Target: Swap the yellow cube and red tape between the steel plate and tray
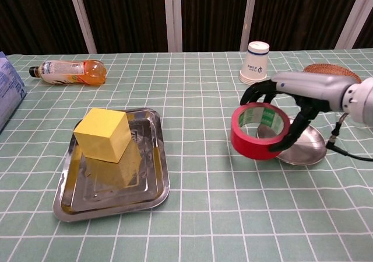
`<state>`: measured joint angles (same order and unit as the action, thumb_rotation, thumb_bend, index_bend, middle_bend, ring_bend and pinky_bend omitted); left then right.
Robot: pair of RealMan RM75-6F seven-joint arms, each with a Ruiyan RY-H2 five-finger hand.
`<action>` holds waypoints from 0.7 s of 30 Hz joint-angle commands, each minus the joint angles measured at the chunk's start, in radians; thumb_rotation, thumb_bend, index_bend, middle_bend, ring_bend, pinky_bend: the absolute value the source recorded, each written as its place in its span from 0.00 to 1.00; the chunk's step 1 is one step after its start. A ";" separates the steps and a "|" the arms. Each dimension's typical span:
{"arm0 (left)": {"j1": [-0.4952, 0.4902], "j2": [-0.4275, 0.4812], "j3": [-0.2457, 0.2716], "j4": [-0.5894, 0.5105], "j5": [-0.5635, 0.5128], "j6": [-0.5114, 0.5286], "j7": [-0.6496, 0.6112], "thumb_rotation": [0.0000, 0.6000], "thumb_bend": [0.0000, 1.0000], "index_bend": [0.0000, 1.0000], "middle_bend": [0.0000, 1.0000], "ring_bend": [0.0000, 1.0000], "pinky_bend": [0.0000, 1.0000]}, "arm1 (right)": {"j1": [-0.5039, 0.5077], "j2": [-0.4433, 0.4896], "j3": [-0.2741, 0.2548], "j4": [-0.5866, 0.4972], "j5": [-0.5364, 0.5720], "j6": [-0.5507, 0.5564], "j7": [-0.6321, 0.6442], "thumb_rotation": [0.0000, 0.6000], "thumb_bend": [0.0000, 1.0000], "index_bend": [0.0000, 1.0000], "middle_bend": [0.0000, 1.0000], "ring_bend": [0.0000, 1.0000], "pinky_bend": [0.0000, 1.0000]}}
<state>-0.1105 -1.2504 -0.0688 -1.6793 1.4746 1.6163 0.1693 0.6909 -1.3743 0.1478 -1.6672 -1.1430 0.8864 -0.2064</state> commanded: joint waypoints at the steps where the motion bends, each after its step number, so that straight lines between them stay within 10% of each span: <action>1: 0.002 -0.004 -0.003 0.000 0.003 0.003 0.005 1.00 0.03 0.11 0.00 0.00 0.11 | -0.018 0.044 -0.001 0.015 0.004 -0.012 0.056 1.00 0.22 0.29 0.37 0.42 0.08; 21: 0.011 -0.017 -0.007 -0.008 0.008 -0.009 0.059 1.00 0.03 0.11 0.00 0.00 0.11 | -0.028 0.041 -0.042 0.182 -0.048 -0.097 0.195 1.00 0.20 0.18 0.19 0.19 0.00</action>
<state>-0.0994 -1.2674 -0.0755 -1.6867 1.4831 1.6082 0.2271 0.6613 -1.3332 0.1102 -1.4867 -1.1918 0.7963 -0.0119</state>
